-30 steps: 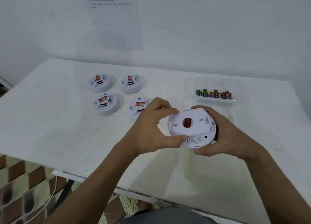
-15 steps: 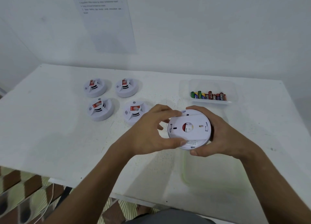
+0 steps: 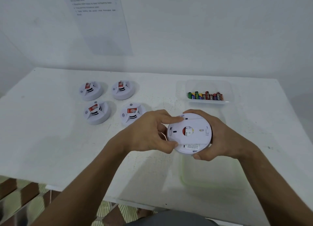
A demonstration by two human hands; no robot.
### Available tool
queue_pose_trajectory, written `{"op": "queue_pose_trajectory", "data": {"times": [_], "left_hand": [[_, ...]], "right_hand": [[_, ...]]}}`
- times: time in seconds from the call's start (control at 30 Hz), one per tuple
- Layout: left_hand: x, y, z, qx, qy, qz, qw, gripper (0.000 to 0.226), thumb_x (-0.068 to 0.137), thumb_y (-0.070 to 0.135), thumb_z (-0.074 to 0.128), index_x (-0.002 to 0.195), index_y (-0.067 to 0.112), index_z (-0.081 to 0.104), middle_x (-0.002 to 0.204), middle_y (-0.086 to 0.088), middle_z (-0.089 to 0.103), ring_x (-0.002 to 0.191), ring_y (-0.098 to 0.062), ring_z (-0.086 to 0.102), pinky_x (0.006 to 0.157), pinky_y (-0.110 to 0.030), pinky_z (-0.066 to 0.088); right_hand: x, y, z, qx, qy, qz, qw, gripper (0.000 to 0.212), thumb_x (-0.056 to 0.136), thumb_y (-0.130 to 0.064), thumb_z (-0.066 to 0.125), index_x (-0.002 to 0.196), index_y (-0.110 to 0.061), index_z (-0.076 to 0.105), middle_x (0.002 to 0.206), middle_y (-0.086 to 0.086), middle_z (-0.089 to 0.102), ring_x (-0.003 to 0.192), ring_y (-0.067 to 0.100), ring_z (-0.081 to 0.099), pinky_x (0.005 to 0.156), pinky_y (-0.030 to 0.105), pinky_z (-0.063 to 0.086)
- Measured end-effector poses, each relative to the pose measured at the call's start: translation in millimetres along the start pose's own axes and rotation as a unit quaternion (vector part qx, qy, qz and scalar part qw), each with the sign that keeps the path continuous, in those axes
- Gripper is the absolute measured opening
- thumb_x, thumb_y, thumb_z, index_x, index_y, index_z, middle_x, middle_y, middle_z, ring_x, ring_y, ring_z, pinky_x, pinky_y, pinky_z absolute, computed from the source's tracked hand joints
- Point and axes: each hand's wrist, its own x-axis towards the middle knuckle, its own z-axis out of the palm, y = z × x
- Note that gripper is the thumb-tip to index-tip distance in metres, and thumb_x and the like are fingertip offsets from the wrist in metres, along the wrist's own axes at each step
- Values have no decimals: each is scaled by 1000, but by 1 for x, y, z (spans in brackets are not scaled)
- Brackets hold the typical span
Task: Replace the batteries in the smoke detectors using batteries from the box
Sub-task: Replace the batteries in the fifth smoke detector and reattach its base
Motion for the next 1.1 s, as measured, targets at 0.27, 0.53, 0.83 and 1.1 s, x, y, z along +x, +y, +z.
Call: {"op": "queue_pose_trajectory", "data": {"times": [0.27,0.53,0.83,1.1], "left_hand": [[-4,0,-1,-53,25,-13,998,81,71,2,80,140,27,47,117,5,65,83,-21,72,62,-26,57],[-7,-1,4,-156,63,24,985,78,74,2,79,141,25,46,122,1,65,88,-21,69,74,-30,55],[-11,-8,14,-22,46,26,998,84,70,23,82,140,43,40,134,16,53,107,-12,61,84,-30,55],[-17,-5,10,-9,55,44,997,86,67,19,89,139,35,43,113,12,66,87,-16,65,69,-34,58]], "right_hand": [[-4,1,-2,11,-13,16,1000,94,54,-6,87,136,-24,46,130,-10,57,123,12,54,91,19,51],[-8,-1,7,-236,30,19,971,103,52,-31,91,135,-37,30,124,-14,36,116,4,42,83,10,42],[-6,-5,7,13,42,-35,998,98,51,7,82,132,-24,37,121,-14,52,113,7,57,83,22,55],[-7,5,11,-20,80,-24,996,106,46,-30,94,139,-24,43,137,-4,49,129,18,51,99,25,49]]}}
